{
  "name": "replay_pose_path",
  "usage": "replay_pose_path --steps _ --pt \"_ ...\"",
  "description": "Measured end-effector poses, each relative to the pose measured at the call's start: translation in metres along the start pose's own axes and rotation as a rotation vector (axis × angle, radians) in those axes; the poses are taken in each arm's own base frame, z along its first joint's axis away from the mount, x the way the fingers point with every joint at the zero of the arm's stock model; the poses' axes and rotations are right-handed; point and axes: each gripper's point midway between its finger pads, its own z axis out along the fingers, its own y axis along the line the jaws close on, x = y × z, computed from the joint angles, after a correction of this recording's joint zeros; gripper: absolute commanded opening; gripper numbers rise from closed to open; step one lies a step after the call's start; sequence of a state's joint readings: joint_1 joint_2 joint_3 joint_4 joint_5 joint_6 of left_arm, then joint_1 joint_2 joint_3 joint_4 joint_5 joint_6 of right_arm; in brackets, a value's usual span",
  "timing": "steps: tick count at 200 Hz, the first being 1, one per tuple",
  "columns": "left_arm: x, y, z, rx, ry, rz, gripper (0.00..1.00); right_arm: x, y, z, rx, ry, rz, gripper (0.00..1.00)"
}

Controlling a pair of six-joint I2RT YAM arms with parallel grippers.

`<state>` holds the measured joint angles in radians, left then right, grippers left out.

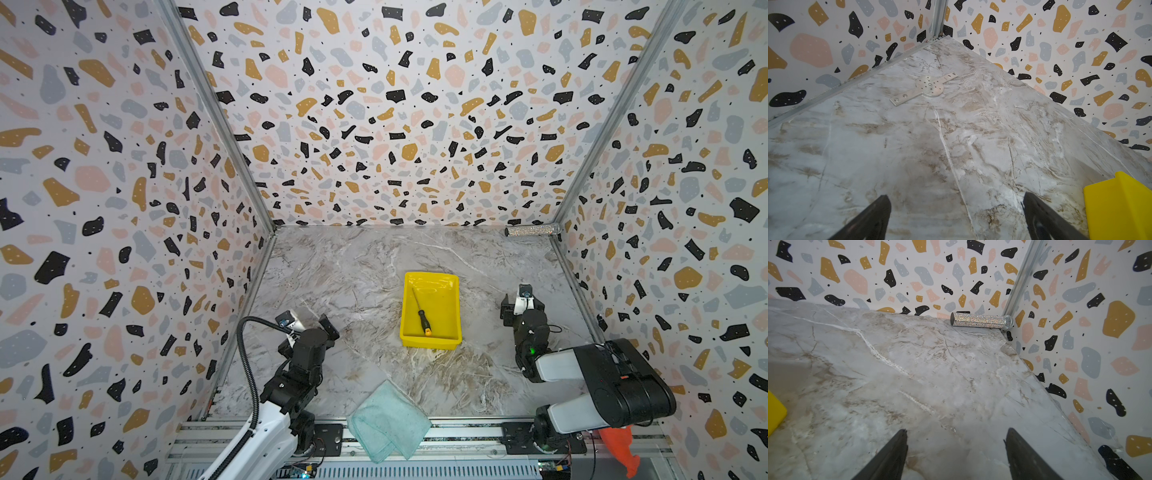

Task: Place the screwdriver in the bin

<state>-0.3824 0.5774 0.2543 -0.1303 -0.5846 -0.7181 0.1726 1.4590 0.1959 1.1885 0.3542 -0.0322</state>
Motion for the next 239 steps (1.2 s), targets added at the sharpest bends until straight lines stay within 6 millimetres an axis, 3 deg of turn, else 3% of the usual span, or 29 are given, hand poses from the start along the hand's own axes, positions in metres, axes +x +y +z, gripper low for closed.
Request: replay_pose_path --steps 28,36,86,114,140,179,198,219,239 --pt "0.003 0.001 0.002 -0.007 0.010 0.008 1.00 0.006 -0.015 -0.012 0.000 -0.041 0.055 0.81" --pt "0.004 0.001 0.003 -0.011 0.015 0.012 1.00 0.011 -0.014 -0.014 -0.012 -0.033 0.057 1.00" --pt "0.020 0.007 0.010 -0.054 0.069 0.058 1.00 -0.010 -0.003 0.001 -0.057 -0.071 0.075 0.99" --pt "0.020 0.008 0.013 -0.068 0.067 0.063 1.00 -0.006 -0.001 0.002 -0.064 -0.052 0.070 0.99" --pt "0.004 0.005 0.013 -0.096 0.027 0.063 1.00 -0.005 0.000 0.002 -0.067 -0.047 0.069 0.99" --pt "-0.070 -0.034 0.008 -0.082 -0.140 0.131 1.00 -0.005 0.001 0.002 -0.071 -0.046 0.068 0.99" --pt "-0.095 -0.039 0.005 -0.105 -0.233 0.162 1.00 -0.005 0.001 0.002 -0.071 -0.046 0.068 0.99" --pt "-0.093 -0.027 0.010 -0.166 -0.307 0.205 0.99 -0.005 0.001 0.002 -0.071 -0.046 0.068 0.99" --pt "-0.060 -0.002 0.023 -0.238 -0.304 0.299 1.00 -0.005 0.001 0.002 -0.071 -0.046 0.068 0.99"
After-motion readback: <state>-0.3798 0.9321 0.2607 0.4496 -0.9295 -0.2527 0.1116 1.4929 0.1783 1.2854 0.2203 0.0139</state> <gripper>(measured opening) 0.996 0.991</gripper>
